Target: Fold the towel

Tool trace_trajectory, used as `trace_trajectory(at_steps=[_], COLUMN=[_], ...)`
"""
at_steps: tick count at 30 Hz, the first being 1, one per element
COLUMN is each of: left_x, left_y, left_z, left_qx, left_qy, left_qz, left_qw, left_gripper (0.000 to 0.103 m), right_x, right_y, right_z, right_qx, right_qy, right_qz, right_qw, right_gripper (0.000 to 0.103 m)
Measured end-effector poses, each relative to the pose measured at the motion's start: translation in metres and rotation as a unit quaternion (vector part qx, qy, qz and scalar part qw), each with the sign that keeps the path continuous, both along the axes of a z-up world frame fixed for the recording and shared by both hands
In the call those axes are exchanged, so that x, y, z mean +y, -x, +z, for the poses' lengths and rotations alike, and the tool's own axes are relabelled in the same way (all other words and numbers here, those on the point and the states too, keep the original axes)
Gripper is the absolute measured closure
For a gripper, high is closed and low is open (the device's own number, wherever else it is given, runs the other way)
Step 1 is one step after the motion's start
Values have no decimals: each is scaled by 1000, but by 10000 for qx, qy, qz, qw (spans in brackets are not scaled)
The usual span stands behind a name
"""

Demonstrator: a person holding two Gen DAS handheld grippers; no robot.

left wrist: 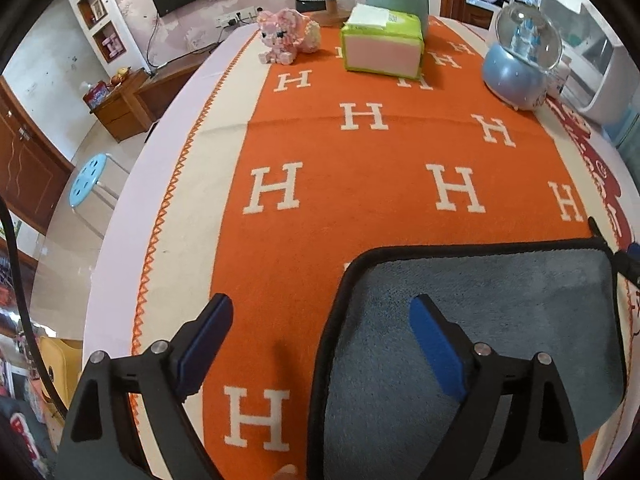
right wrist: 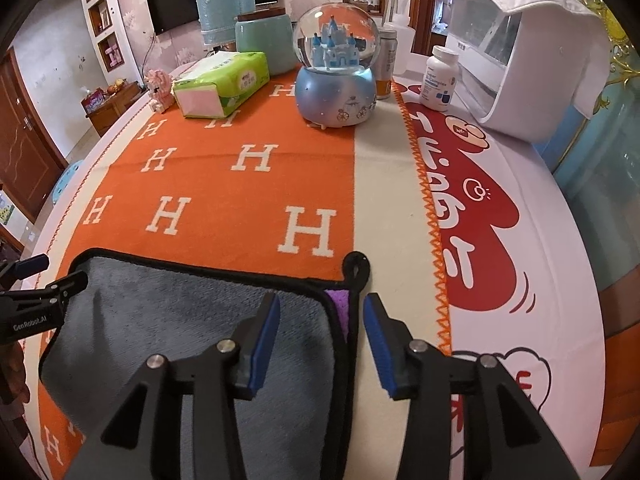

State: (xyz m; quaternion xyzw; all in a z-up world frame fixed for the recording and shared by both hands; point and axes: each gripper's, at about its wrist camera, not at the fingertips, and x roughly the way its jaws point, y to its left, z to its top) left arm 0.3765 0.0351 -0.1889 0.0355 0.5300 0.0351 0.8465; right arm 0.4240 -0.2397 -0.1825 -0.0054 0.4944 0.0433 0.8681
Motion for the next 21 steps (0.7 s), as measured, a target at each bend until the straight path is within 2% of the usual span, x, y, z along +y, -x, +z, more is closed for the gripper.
trace_trajectory(at_steps=[3,6,9,13,21], left_x=[0,3,2,-2,0], left_y=[6,14,23,40,77], left_z=[6,13,23,40,78], left_qx=[-64,-101,-171,-282,-436], left_qy=[102,355,347,338,580], left_qz=[-9,19,-2,-65,-53], left_qw=[9999,9993,9993,9990,9974], left_gripper=[13,1,1,1,1], right_x=[2,5,10,14,22], right_y=[7,15,24,37,69], right_z=[3,7,13,24,57], right_qx=[-12,-13,-50,-141,-349], right_qy=[-127,-237,-254,-261,-274], right_qz=[-11,-11,19,0,-21], right_qw=[9999,9997,9997,9996,9990], right_gripper=[59,52,47,47,47])
